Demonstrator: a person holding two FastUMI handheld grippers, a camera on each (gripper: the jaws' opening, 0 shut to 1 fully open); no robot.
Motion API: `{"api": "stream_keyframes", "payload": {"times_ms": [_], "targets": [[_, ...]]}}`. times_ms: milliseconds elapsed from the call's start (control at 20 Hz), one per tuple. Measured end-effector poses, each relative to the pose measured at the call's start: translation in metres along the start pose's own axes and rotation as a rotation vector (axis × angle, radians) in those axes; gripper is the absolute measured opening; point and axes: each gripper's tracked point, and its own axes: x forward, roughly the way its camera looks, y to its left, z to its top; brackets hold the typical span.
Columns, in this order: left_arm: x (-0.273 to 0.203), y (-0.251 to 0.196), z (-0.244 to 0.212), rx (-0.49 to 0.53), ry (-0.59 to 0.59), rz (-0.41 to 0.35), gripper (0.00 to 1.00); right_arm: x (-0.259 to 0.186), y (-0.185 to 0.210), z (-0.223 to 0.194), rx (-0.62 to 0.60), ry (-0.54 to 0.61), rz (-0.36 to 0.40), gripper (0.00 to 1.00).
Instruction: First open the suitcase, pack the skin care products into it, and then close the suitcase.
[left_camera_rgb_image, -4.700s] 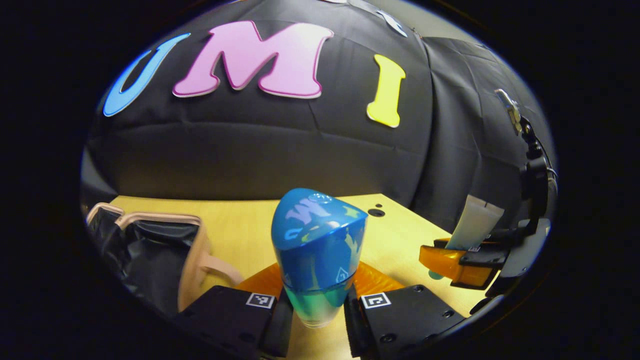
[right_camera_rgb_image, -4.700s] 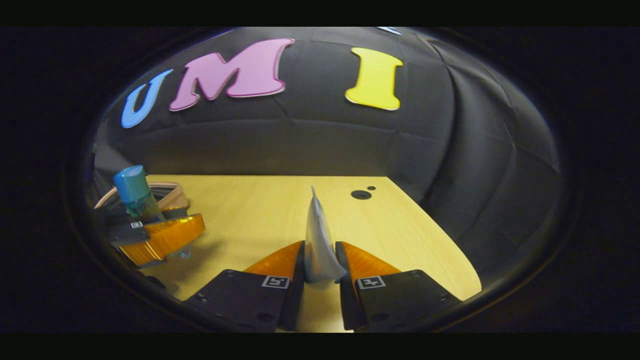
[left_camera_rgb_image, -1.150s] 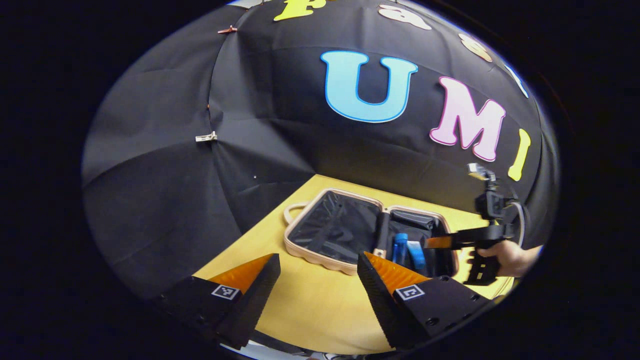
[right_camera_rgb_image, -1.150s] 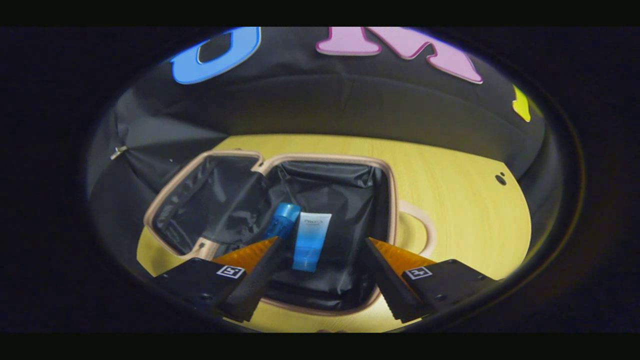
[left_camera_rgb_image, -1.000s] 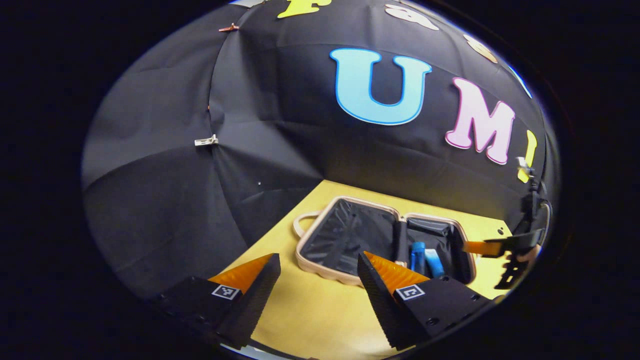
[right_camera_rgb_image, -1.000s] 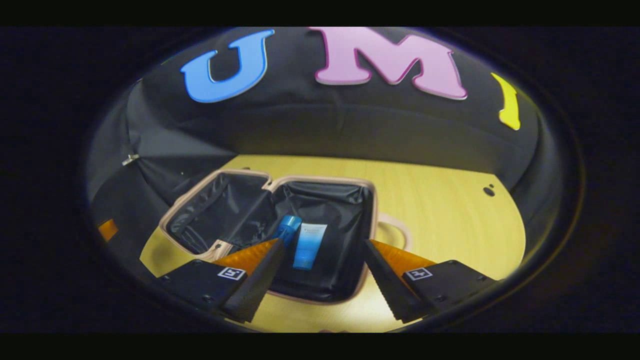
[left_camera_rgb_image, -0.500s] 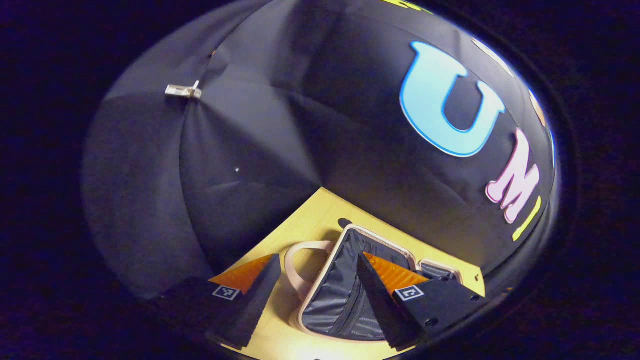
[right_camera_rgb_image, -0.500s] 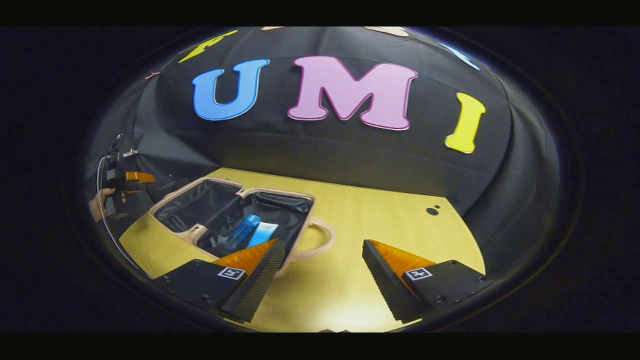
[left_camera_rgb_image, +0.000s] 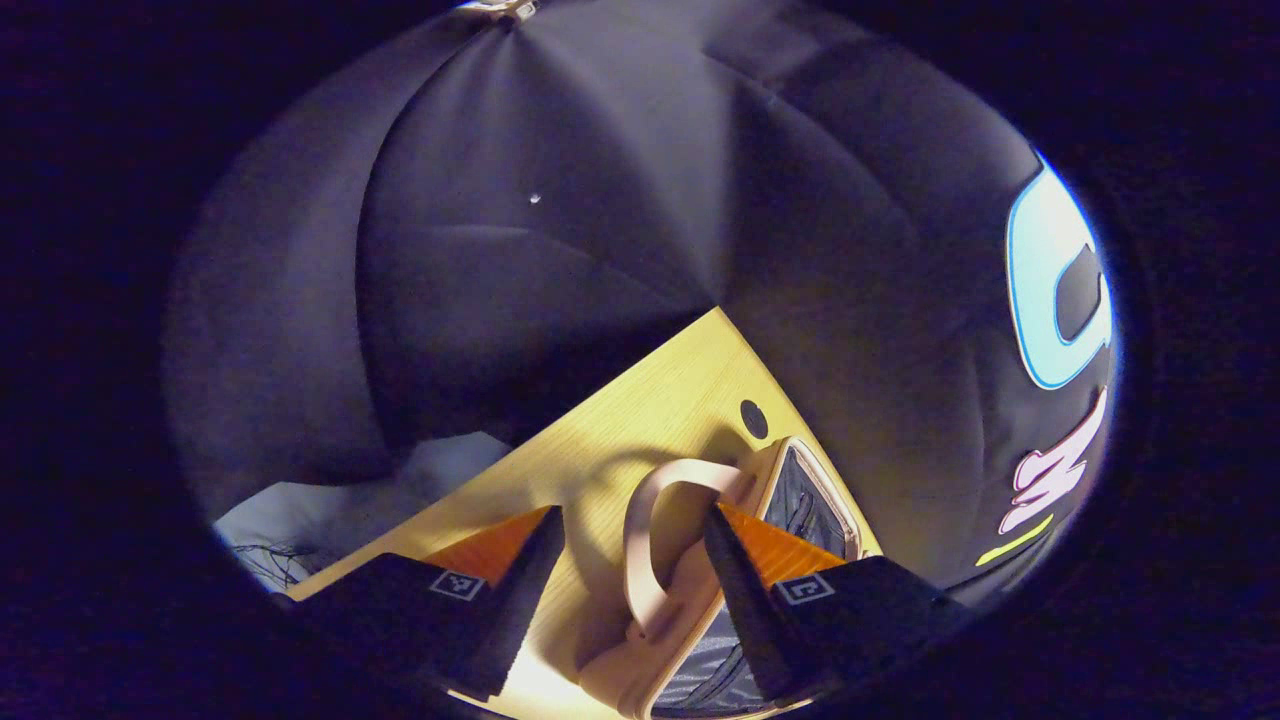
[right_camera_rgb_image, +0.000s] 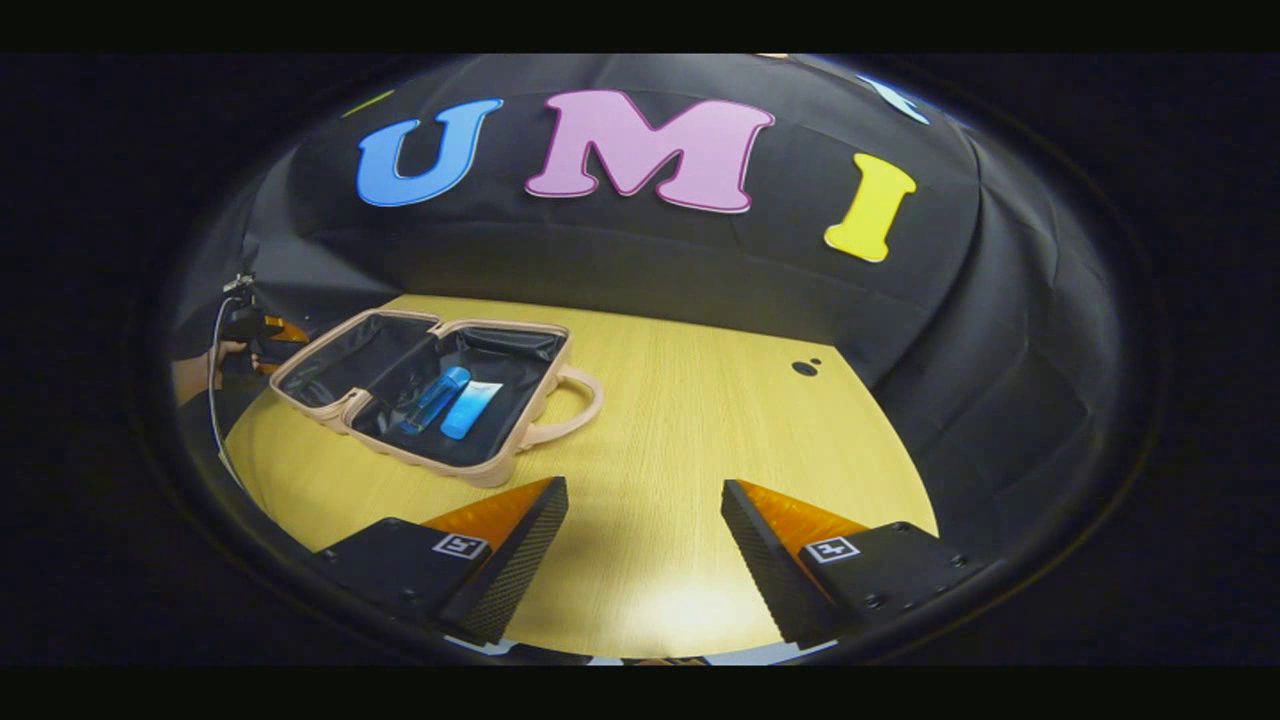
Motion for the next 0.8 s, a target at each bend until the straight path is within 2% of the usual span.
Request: {"api": "stream_keyframes", "payload": {"times_ms": [150,200,250,300,350,400,450,600,700,750,800], "targets": [[0.016,0.002,-0.014,-0.014,0.047,-0.002,0.74,0.001,0.01,-0.005,0.016,0.017,0.015,0.94],[0.02,0.003,-0.02,-0.017,0.069,0.002,0.69,0.001,0.012,-0.007,0.012,0.019,0.019,0.98],[0.023,0.005,-0.022,-0.011,0.073,0.017,0.55,0.0,0.014,-0.008,0.005,0.022,0.03,0.94],[0.025,0.001,-0.021,-0.013,0.071,0.016,0.37,-0.001,0.018,-0.01,-0.003,0.03,0.046,0.94],[0.02,-0.003,-0.016,-0.01,0.052,0.007,0.19,-0.002,0.02,-0.013,-0.007,0.04,0.053,0.98],[0.015,-0.01,-0.013,0.004,0.038,-0.011,0.17,-0.003,0.02,-0.013,-0.006,0.039,0.057,0.94],[0.009,-0.013,-0.013,0.041,0.036,-0.007,0.16,-0.003,0.02,-0.011,-0.003,0.031,0.06,0.98],[-0.022,-0.039,0.008,0.173,-0.025,0.0,0.08,-0.005,0.022,-0.006,0.015,0.009,0.079,0.98],[-0.053,-0.083,0.02,0.263,-0.079,-0.023,0.07,-0.005,0.02,-0.001,0.013,-0.002,0.087,0.98],[-0.073,-0.11,0.026,0.321,-0.108,-0.049,0.06,-0.003,0.017,0.004,0.017,-0.015,0.087,0.94],[-0.094,-0.135,0.028,0.381,-0.132,-0.082,0.06,-0.003,0.012,0.01,0.027,-0.033,0.088,0.98]]}}
